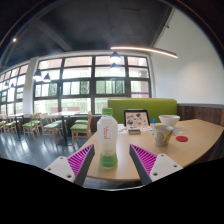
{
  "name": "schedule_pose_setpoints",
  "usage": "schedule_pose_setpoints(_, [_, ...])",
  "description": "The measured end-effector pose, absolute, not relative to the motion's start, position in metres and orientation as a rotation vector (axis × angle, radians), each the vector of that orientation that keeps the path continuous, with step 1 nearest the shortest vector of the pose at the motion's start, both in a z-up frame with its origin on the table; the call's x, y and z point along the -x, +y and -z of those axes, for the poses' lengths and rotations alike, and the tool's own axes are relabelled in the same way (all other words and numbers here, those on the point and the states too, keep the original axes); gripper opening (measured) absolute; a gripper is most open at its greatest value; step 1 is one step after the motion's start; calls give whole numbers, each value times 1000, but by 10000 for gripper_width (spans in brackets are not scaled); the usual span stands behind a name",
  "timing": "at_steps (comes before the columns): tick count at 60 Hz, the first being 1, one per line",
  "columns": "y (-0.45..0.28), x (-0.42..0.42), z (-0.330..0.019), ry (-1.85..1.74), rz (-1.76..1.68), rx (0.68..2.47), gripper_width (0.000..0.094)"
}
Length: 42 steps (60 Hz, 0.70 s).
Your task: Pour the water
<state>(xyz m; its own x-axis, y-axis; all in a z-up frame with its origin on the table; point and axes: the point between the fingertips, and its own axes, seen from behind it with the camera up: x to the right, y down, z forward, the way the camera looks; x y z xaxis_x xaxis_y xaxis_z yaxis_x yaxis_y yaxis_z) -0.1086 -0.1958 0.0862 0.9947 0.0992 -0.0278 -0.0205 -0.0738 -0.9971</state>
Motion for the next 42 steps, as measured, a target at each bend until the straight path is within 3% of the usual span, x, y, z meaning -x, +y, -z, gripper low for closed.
schedule_pose_setpoints(13, [-99, 130, -93, -59, 77, 1593, 774])
schedule_pose_setpoints(15, [-88, 131, -94, -60, 89, 1581, 727])
schedule_pose_setpoints(17, [-80, 128, -91, -40, 105, 1587, 456])
schedule_pose_setpoints(18, [-78, 127, -87, -30, 105, 1599, 445])
schedule_pose_setpoints(28, [-72, 114, -88, 10, 90, 1594, 413])
schedule_pose_setpoints(36, [-70, 120, -90, -7, 60, 1583, 299])
schedule_pose_setpoints(42, [-58, 117, -88, 0, -4, 1601, 298])
